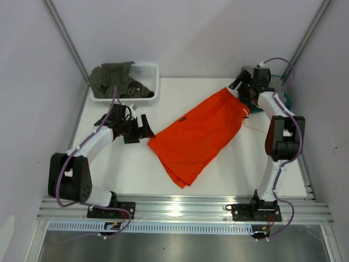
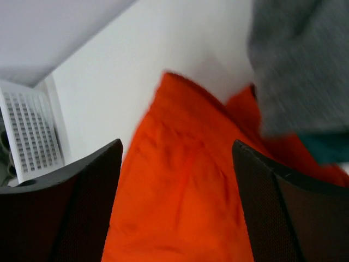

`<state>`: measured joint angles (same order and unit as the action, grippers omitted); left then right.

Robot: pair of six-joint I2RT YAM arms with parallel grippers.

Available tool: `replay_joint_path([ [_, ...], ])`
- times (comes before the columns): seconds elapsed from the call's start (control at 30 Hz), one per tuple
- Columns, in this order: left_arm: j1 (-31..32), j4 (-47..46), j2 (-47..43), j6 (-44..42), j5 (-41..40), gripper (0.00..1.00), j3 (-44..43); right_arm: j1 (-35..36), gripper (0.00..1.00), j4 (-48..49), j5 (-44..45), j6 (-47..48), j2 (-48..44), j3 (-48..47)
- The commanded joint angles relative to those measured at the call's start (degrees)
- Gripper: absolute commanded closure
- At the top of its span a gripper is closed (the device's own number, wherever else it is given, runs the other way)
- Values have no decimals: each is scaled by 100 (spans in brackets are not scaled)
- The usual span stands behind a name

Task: Fold and stack the shorts
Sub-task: Fold the shorts

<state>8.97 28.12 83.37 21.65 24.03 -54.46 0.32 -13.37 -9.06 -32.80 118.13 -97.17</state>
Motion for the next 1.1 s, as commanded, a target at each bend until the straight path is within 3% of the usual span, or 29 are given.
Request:
replay_joint_path([
  [0.0,95,-815,-697,716,-12,1,785,-383,25,1673,-989,-24,-1150,1319],
  [0.03,131,-921,-804,805,-65,1,892,-462,28,1871,-1097,-69,-1247,1854],
  [0.17,464,-1597,-1130,1227,-223,1,1559,-375,35,1934,-1432,308,-1327,2219],
  [0.3,912,-2220,-1209,1779,-451,1,2113,-94,36,1732,-958,651,-1363,2395],
  [0.43,1106,-3151,-1332,2255,-548,1,2693,-49,44,1811,-817,704,-1083,2395],
  [0.77,1537,-3760,-1034,2493,-786,1,2923,144,44,318,500,836,-10,1578],
  [1.07,1783,-4341,-586,3064,-979,1,3187,197,46,502,581,775,-97,1903],
])
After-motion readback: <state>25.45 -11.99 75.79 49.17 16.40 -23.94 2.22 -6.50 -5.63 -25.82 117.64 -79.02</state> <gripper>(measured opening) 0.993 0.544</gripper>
